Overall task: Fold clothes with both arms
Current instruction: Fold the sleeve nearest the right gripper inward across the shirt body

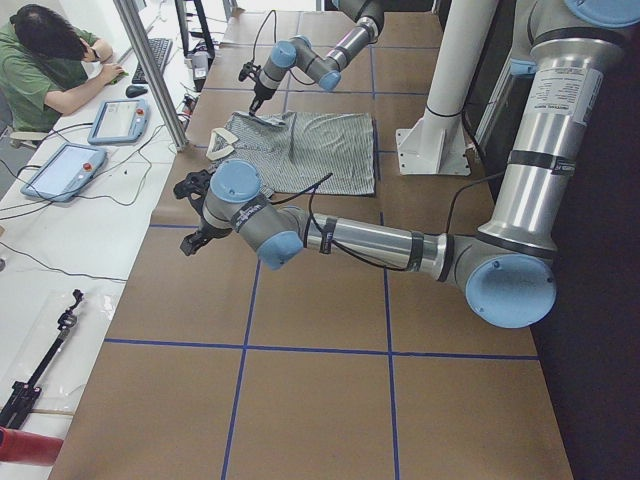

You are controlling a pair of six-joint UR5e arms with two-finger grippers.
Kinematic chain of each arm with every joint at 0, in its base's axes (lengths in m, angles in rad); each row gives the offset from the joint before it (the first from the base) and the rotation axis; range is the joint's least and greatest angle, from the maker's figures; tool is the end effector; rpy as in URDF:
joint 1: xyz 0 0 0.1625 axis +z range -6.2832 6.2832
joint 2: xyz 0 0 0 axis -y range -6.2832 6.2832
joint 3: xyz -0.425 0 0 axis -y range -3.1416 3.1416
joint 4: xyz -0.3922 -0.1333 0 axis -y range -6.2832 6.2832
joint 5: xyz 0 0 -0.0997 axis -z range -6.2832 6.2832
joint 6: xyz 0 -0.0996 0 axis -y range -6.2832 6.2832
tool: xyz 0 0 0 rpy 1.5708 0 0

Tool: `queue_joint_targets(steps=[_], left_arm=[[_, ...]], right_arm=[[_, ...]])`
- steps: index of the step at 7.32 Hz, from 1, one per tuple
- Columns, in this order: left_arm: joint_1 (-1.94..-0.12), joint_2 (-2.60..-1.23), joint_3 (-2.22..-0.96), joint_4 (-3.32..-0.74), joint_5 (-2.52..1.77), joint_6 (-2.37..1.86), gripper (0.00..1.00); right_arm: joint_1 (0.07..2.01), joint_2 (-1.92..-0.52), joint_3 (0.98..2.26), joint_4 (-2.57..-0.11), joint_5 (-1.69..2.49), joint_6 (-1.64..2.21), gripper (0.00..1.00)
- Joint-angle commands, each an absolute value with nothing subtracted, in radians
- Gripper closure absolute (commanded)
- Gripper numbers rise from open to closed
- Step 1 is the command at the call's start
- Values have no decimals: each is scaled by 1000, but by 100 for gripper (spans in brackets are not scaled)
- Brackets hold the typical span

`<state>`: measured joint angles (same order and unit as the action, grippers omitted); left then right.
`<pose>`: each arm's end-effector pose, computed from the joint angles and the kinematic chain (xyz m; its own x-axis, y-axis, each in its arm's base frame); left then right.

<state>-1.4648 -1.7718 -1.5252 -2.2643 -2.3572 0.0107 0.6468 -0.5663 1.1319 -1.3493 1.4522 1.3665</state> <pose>0.0001 -0.5943 0.4899 0.6454 0.6100 -0.4597 -0.0768 0.6506 0.7555 -0.5751 -0.6161 0.1795 0.6866 0.2660 0.6766 -0.5372 0.8128 0.2255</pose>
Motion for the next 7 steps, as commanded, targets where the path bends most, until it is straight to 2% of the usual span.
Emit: queue_joint_targets(steps=[1,2,3,6,7], left_arm=[[-1465,-1769,-1525,-2264,-2358,11,0],[-1465,-1769,-1525,-2264,-2356,11,0],[-1465,-1769,-1523,-2264,-2356,11,0],[-1448,-1795,-1506,-2263,-2359,-12,0],[-1422,-1818,-1512,-2266,-2359,-15,0]], right_arm=[[605,-551,1100,-1347,1399,1370,100],[597,-552,1100,-1345,1396,1349,36],[592,-552,1101,-1344,1391,1306,0],[743,-557,1120,-1350,1661,1029,0],[812,-616,1173,-1345,1752,912,0]])
